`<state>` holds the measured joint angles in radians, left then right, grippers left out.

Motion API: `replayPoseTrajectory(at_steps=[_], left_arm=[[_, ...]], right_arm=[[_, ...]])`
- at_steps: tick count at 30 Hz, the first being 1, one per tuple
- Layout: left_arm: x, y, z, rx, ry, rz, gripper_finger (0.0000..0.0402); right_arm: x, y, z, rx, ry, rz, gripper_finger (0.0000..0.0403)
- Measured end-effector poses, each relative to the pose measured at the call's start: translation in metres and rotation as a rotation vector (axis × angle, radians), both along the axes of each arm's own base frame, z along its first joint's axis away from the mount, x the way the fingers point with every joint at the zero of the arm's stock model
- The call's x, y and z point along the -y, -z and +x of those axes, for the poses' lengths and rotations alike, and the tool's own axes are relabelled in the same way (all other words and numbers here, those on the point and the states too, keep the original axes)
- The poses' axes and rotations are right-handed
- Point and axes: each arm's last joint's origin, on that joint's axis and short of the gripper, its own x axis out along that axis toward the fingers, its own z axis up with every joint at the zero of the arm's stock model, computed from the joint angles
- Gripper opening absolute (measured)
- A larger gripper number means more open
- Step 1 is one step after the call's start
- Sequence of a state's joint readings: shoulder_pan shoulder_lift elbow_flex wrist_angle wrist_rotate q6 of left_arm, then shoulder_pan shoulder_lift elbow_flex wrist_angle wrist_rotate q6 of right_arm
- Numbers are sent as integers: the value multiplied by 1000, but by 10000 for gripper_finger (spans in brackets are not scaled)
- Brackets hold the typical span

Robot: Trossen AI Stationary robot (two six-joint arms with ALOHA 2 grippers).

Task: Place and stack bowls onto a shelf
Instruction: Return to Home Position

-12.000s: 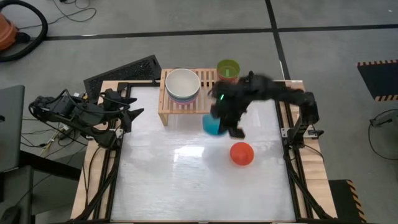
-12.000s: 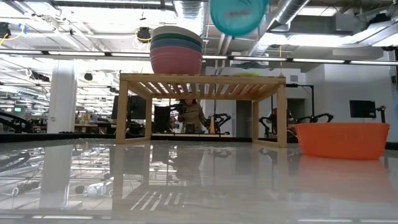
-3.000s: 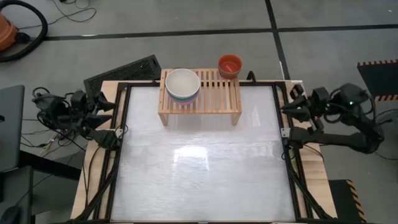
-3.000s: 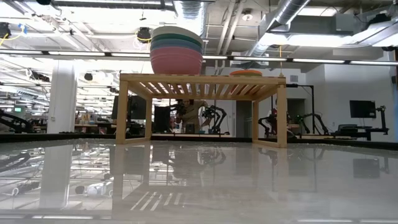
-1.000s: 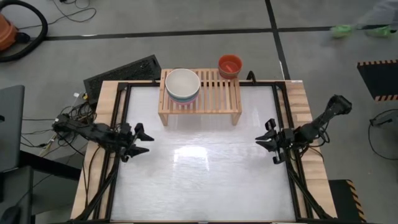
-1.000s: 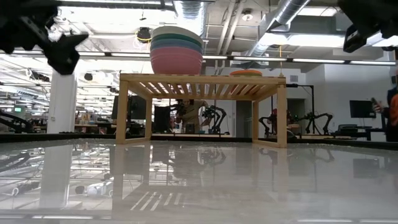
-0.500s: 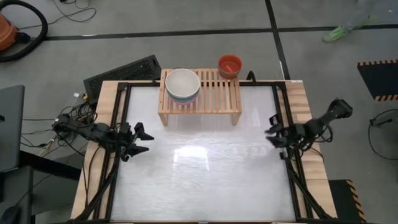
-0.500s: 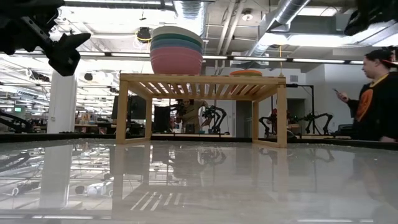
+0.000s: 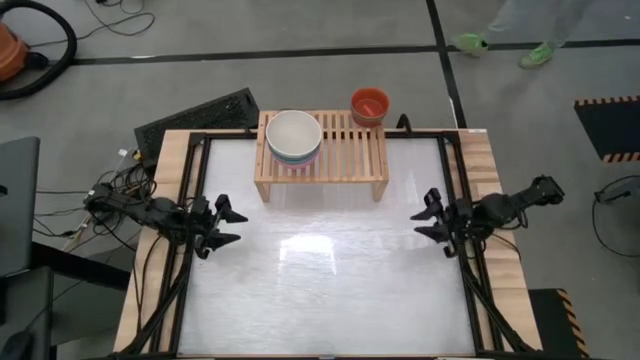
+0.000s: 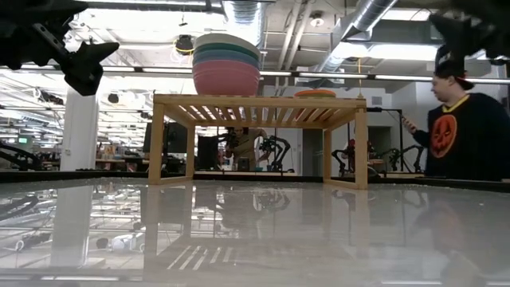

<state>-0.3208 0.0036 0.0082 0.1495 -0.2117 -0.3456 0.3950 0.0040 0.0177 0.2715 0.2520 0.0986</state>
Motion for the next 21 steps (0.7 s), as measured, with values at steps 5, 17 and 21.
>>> replayPoseTrajectory(at_steps=[5,17,21], left_arm=[[0,4,1,-36,-12,-4,268],[-3,7,1,-65,-110,26,268],[-3,5,1,-53,-111,11,268]], right_arm=[[5,5,2,-37,152,-138,178],[14,19,7,-186,250,-150,190],[17,19,7,-190,264,-122,190]])
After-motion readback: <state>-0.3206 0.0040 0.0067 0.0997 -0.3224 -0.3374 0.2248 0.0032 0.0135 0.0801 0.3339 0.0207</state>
